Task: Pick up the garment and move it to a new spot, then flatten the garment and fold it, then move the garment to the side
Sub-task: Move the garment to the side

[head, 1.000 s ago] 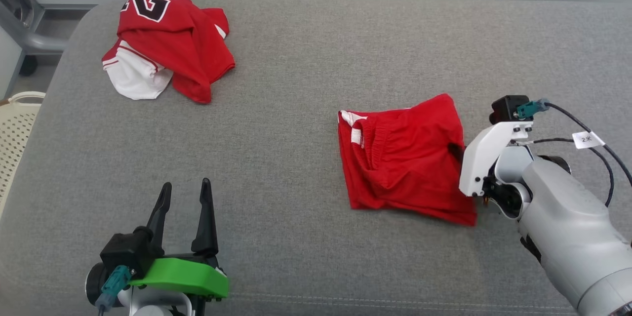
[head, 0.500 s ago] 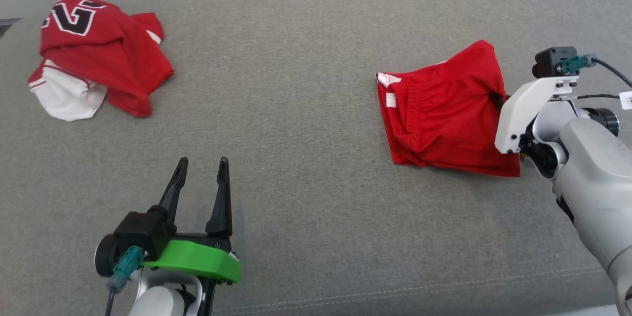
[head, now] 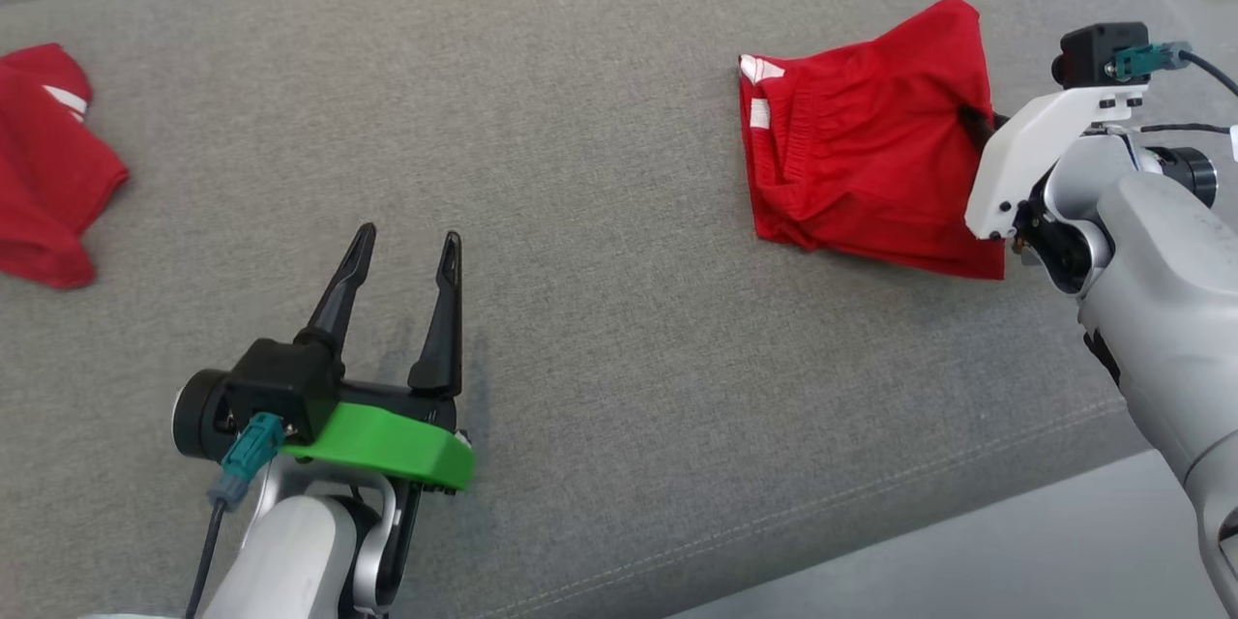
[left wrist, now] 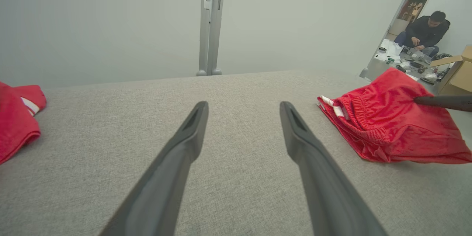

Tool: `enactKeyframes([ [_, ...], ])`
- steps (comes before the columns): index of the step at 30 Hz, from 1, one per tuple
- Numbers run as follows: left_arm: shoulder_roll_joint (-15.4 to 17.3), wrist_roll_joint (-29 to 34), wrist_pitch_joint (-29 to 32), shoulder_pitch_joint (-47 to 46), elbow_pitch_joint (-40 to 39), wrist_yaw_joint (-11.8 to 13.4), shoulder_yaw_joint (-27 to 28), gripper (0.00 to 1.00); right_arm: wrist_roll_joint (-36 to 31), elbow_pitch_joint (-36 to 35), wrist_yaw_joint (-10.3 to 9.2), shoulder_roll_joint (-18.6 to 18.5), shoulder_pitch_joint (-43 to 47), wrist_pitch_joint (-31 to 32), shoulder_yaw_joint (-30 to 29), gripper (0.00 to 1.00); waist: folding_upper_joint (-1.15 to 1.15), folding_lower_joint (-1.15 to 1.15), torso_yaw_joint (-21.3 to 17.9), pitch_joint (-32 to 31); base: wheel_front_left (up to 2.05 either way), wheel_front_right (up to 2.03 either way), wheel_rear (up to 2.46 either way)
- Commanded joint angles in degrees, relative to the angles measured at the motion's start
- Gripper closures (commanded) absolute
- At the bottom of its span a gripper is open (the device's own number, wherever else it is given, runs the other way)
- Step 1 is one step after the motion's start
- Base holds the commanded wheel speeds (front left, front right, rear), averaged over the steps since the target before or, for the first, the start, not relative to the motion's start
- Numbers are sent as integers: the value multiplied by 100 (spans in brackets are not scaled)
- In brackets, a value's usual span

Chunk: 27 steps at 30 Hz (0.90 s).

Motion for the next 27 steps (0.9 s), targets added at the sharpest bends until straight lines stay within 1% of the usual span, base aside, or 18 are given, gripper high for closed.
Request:
enactKeyframes([
  [1, 67, 40, 19, -120, -37, 1, 15, 0, 9, 17, -2, 32, -114, -50, 10, 100, 0, 0, -336, 378, 0, 0, 0],
  [7, 96, 83, 79, -295, -125, -15, -30, 0, -116, 190, -2, 5, -417, -220, 47, 100, 0, 0, -282, 623, 0, 0, 0],
  [14, 188, 118, 117, -393, -342, 49, 18, 0, -206, 647, -2, -212, -908, -473, -122, 100, 0, 0, -10, 883, 0, 0, 0],
  [20, 251, 160, 187, -475, -606, 88, 14, 0, -453, 1178, -2, -683, -1458, -699, -297, 100, 0, 0, 289, 1166, 0, 0, 0],
  [21, 251, 160, 187, -475, -606, 88, 14, 0, -453, 1178, -2, -683, -1458, -699, -297, 100, 0, 0, 289, 1166, 0, 0, 0],
  [27, 338, 217, 296, -512, -832, 95, -36, 0, -666, 1427, -3, -1199, -1803, -795, -488, 100, 0, 0, 578, 1463, 0, 0, 0],
])
